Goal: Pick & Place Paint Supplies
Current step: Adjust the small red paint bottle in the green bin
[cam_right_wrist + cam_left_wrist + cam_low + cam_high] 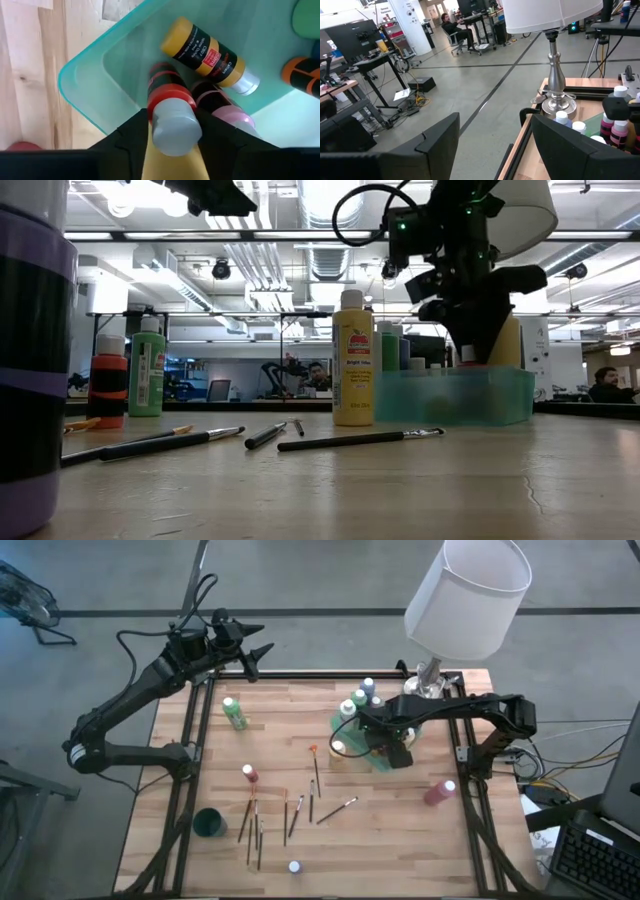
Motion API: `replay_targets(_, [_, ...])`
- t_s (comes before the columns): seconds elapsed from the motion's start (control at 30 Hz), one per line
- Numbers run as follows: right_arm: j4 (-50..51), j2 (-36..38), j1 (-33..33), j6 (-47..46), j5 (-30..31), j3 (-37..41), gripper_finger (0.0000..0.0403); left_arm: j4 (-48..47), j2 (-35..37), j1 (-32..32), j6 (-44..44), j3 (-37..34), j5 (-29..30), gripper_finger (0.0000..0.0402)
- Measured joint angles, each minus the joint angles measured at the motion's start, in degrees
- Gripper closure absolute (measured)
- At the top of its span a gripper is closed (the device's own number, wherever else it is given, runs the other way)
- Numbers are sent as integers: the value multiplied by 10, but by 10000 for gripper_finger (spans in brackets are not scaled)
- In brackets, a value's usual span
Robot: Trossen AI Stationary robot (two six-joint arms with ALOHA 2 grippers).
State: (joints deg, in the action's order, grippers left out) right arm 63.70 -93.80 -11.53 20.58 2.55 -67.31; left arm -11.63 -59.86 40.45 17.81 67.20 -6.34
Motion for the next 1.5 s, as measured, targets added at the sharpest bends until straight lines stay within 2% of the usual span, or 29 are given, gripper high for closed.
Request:
replay_targets(0.1, [3,0,0,-6,-1,-4,290,0,0,0,0,0,0,149])
replay_targets(0.43, [20,3,1,-14,-1,-50,291,0,0,0,0,0,0,149])
replay_targets(0.77, [204,7,18,-64,-13,-231,291,0,0,0,0,0,0,149])
replay_targets(1.0, [261,15,50,-167,-56,-330,291,0,0,0,0,0,0,149])
replay_targets(1.17, [261,43,90,-241,-72,-310,291,0,0,0,0,0,0,149])
replay_targets(1.5, [264,154,136,-403,-86,-122,291,0,0,0,0,0,0,149])
